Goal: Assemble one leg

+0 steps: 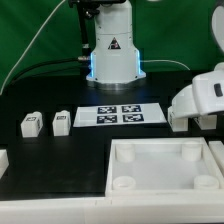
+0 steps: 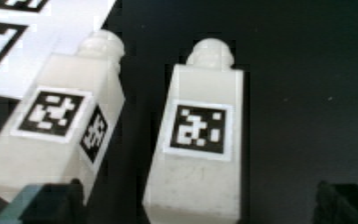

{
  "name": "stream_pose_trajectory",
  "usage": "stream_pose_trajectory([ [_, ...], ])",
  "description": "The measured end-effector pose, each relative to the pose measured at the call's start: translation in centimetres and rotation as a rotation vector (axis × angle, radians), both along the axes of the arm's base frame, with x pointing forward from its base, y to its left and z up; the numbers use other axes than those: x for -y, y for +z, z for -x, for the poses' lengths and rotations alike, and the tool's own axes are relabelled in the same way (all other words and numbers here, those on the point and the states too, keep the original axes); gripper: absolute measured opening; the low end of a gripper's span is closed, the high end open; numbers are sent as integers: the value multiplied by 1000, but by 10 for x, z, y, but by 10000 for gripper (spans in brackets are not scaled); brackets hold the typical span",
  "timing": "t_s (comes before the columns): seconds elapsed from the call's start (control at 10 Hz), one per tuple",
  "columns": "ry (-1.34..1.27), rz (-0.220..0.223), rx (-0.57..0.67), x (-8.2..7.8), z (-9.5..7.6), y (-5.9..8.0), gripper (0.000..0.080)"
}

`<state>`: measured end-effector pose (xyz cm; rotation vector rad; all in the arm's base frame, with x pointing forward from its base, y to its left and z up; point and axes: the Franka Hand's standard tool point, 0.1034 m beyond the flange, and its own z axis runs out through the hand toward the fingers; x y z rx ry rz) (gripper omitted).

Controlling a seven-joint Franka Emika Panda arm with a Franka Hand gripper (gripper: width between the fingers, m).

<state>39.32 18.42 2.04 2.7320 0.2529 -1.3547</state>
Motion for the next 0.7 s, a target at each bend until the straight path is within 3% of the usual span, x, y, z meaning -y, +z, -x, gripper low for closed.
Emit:
stream_pose_trajectory([
  [0.7,-7,1,-4,5,4,-15,649],
])
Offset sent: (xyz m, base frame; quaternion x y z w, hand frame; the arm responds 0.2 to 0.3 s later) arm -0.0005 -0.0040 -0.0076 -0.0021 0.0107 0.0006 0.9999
